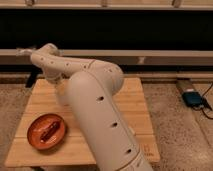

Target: Place the ceramic cup over the eraser

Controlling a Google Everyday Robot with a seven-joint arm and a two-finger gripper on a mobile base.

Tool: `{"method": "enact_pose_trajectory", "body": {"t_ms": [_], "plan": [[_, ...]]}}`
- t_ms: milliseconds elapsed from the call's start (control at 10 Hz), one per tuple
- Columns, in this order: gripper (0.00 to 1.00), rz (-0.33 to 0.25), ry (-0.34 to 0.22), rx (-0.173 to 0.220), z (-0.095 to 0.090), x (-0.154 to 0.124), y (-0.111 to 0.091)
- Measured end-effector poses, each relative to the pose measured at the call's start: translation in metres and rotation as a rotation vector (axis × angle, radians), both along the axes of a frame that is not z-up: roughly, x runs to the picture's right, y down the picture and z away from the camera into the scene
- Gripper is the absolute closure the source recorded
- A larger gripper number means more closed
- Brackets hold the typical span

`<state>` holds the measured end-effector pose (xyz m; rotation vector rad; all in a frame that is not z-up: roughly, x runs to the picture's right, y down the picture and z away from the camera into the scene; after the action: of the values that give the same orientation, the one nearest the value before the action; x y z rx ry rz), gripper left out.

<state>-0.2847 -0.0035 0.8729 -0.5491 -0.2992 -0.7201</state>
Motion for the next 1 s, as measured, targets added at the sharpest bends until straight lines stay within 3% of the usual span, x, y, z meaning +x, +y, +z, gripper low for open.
{"method": "enact_pose_trajectory", "body": {"t_ms": [200, 500, 800, 1000], "plan": [[0.29, 0.001, 0.017, -0.012, 0.011, 0.005, 0.006], [0.51, -0.004, 0.041, -0.024, 0.021, 0.005, 0.016], [0.8, -0.005, 0.044, -0.037, 0.025, 0.006, 0.022], [0.82, -0.004, 0.042, -0.036, 0.024, 0.005, 0.022]]}}
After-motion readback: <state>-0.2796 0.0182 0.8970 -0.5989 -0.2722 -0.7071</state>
